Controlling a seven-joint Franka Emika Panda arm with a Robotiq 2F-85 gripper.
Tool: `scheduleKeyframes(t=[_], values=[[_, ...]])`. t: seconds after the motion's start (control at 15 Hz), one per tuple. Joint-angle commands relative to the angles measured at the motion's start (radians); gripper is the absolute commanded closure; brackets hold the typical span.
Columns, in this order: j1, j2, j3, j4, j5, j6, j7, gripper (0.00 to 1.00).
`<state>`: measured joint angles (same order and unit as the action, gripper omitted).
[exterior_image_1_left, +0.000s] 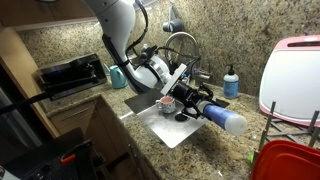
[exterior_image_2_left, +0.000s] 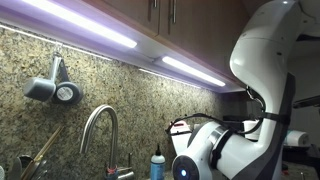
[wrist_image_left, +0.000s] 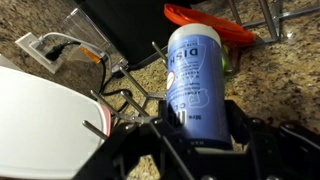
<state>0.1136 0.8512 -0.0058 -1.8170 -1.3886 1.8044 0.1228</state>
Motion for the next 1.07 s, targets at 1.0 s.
scheduleKeyframes(t=[1.0], values=[[0.035, 0.035, 0.028, 0.008, 0.002, -0.208, 0.018, 0.67]])
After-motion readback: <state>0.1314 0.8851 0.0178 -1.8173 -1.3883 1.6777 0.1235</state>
